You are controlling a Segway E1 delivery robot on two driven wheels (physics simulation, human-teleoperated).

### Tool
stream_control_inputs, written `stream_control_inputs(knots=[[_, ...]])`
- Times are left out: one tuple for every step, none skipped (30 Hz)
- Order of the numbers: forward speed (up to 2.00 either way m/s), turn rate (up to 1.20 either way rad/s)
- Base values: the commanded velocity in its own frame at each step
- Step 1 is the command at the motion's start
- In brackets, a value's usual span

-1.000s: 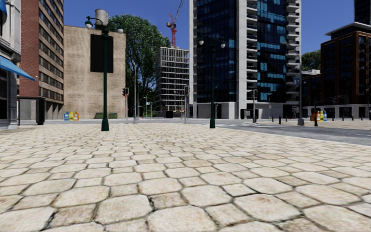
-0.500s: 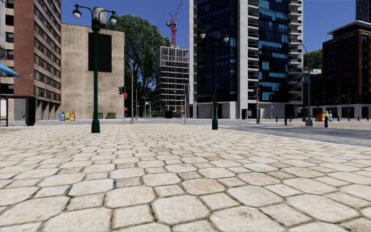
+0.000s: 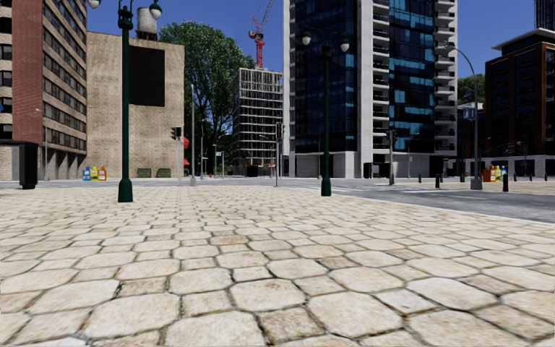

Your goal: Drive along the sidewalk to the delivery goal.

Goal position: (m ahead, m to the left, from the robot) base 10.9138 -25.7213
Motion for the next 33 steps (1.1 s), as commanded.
stream_control_inputs(knots=[[2.00,0.00],[2.00,0.00],[2.00,0.00],[2.00,0.00],[2.00,0.00],[2.00,0.00],[2.00,0.00],[2.00,0.00],[2.00,0.00],[2.00,0.00],[2.00,0.00],[2.00,0.00],[2.00,0.00],[2.00,0.00],[2.00,0.00],[2.00,0.00],[2.00,0.00],[2.00,0.00],[2.00,0.00],[2.00,0.00],[2.00,0.00],[2.00,0.00],[2.00,0.00],[2.00,0.00],[2.00,0.00],[2.00,0.00],[2.00,0.00],[2.00,0.00],[2.00,0.00],[2.00,0.00],[2.00,0.00],[2.00,0.00],[2.00,0.00]])
